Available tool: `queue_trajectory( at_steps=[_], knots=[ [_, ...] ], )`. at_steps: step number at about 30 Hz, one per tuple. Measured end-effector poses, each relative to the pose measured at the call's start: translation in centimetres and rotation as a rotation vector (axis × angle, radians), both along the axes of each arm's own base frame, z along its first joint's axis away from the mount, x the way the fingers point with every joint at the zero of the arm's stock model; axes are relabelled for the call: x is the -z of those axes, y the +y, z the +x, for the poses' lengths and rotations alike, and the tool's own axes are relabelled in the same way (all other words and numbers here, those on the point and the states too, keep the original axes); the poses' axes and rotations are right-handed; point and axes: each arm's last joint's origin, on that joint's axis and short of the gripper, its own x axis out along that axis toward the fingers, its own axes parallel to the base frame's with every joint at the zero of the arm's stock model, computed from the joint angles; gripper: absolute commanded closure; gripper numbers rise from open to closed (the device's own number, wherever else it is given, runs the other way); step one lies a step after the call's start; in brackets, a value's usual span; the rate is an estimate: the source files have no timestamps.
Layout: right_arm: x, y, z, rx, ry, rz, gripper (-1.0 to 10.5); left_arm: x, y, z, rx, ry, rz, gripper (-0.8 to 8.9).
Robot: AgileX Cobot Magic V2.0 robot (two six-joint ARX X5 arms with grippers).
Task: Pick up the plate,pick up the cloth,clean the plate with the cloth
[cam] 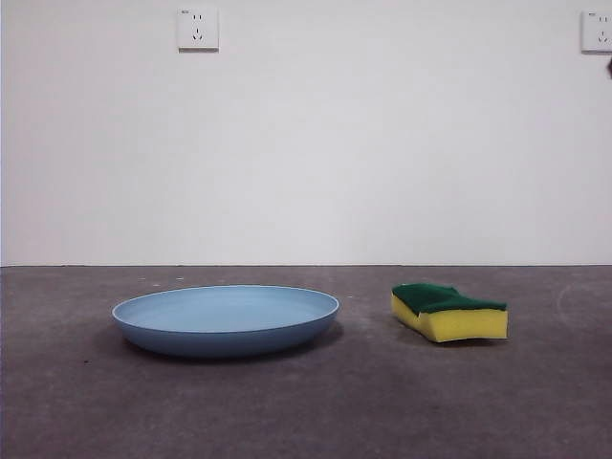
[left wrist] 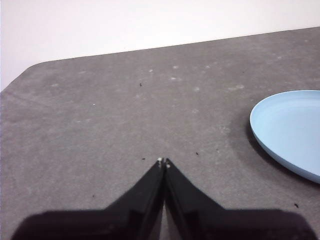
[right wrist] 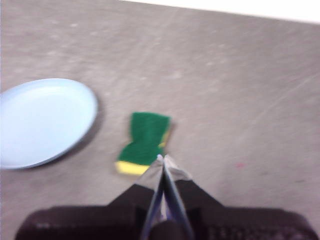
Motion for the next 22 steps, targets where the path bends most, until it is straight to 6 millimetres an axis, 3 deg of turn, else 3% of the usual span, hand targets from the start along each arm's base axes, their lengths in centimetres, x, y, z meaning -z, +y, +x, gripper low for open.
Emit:
queue_trajectory(
  at_steps=[7, 15, 22],
  knots=[
    [-0.5, -2.8, -0.3, 0.101, -0.173, 0.063, 9.5, 0.0, 0.0, 0.0, 0.000, 0.000, 0.000, 8.17],
    [3.6, -4.6, -0.9, 0.058, -0.371, 0.112, 9.5, 0.0, 0.0, 0.0, 0.000, 0.000, 0.000, 8.17],
    [9.2, -4.8, -0.9, 0.088, -0.311, 0.135, 9.5, 0.0, 0.0, 0.0, 0.000, 0.000, 0.000, 8.17]
  ],
)
